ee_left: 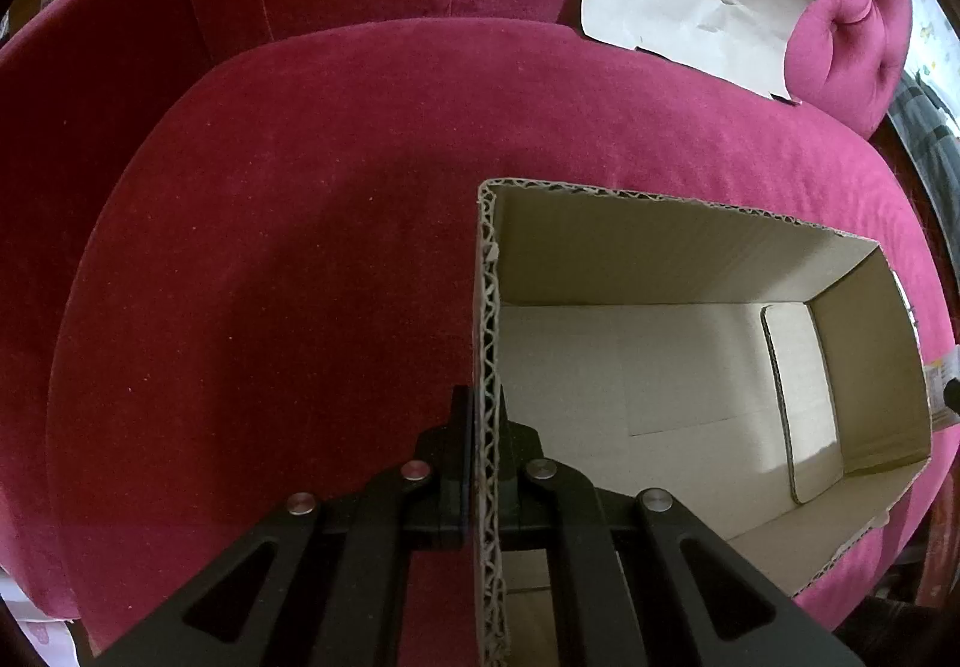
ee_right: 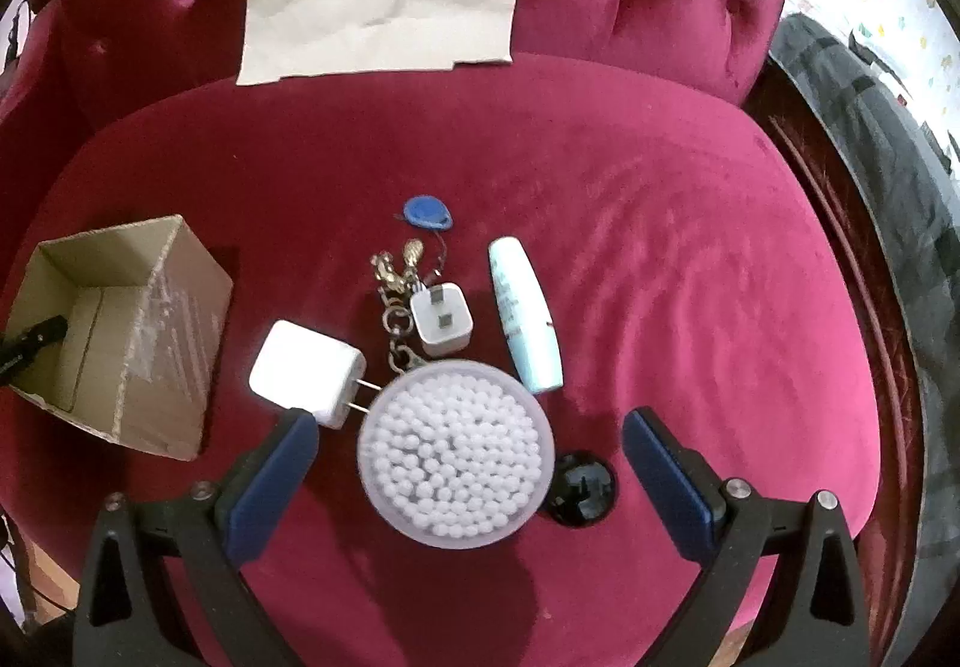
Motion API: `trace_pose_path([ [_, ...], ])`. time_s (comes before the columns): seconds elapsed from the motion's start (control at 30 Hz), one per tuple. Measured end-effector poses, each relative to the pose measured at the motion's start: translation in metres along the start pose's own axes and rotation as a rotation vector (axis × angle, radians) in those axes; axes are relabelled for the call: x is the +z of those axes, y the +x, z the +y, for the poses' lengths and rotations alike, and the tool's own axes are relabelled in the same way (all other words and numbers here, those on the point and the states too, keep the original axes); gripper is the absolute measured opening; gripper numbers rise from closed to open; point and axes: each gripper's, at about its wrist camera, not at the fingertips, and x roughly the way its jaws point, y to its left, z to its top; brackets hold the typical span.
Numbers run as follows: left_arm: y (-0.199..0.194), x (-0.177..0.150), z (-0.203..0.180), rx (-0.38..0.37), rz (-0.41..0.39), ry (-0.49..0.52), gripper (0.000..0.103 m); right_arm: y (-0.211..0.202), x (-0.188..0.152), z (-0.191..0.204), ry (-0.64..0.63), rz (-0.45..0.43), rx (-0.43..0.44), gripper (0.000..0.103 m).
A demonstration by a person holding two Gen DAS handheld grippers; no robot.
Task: Organize rigid objects
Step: 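Grasp the round cotton-swab tub with the right gripper while the left gripper holds the box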
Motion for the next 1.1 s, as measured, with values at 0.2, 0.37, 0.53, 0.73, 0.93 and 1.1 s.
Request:
trace_pose_path([
  [0.2,0.000,0.001,-0.003,0.006,0.001,0.001,0.003,0.008,-0.004,-0.009,0.027,0.032,0.026,0.103],
  [0.37,0.000,0.001,-0.003,0.006,0.001,-0.001,0.003,0.008,-0.003,-0.012,0.045,0.040,0.062,0.100],
  [0.53,-0.001,0.001,-0.003,0.009,0.000,0.002,0.003,0.009,-0.003,-0.008,0.032,0.051,0.074,0.078],
  [0.73,-0.001,0.001,-0.002,0.007,-0.003,0.004,0.003,0.005,-0.004,-0.005,0.033,0.041,0.094,0.062],
  [0.93,0.000,0.002,-0.002,0.008,-0.006,0.008,0.003,-0.003,-0.003,-0.005,0.032,0.018,0.090,0.062],
  [1.1,0.000,0.002,-0.002,0.008,-0.006,0.008,0.003,-0.017,0.002,-0.003,0.035,-0.026,0.086,0.062],
])
